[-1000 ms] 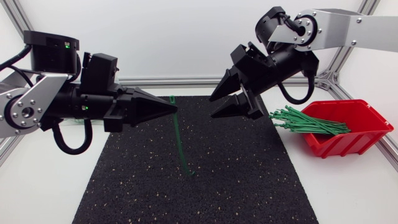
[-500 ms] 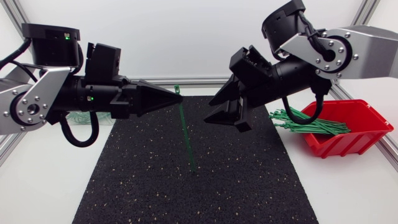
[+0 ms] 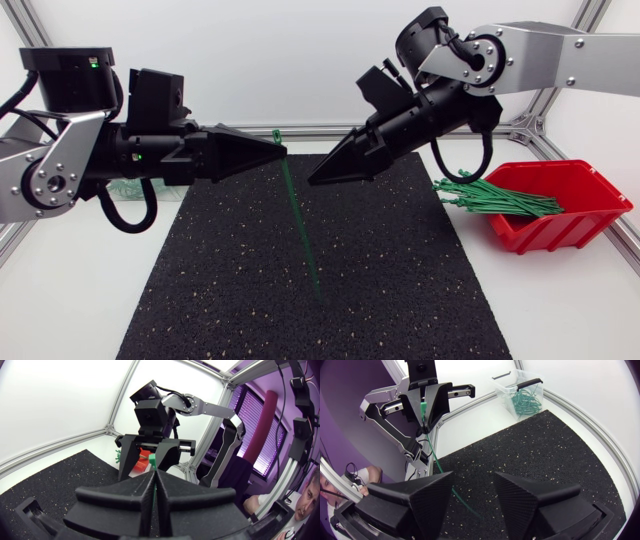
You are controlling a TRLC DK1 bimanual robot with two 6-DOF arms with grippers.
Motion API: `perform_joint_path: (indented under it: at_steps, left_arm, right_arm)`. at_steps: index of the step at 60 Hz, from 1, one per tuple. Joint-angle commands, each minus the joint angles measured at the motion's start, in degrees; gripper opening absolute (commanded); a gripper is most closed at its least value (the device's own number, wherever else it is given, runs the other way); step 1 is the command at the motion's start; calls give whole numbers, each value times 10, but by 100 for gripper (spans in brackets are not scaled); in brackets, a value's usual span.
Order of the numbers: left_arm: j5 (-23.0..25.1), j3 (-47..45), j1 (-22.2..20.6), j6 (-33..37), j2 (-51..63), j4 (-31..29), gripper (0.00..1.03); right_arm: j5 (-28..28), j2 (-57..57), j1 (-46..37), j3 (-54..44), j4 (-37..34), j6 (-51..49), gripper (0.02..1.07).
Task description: Take a green cable tie from the red box, thread the tail through the head to close it, then place it in the transparent bin on the left.
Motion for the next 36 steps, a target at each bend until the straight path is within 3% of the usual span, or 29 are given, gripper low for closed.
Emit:
perform_joint_path:
  at_steps: [1, 10, 13, 36]
  left_arm:
    - [11, -17, 6, -37, 15, 21, 4]
    - [31, -20, 15, -88, 31, 72, 4]
    - [31, -22, 16, -89, 33, 73, 4]
    - [36, -17, 23, -102, 50, 84, 4]
  right_arm:
    - [-9, 8, 15, 8, -2, 24, 61]
    - [-17, -14, 24, -11, 53, 56, 60]
    - [-17, -20, 28, -15, 65, 66, 55]
    - [-19, -54, 54, -47, 96, 84, 48]
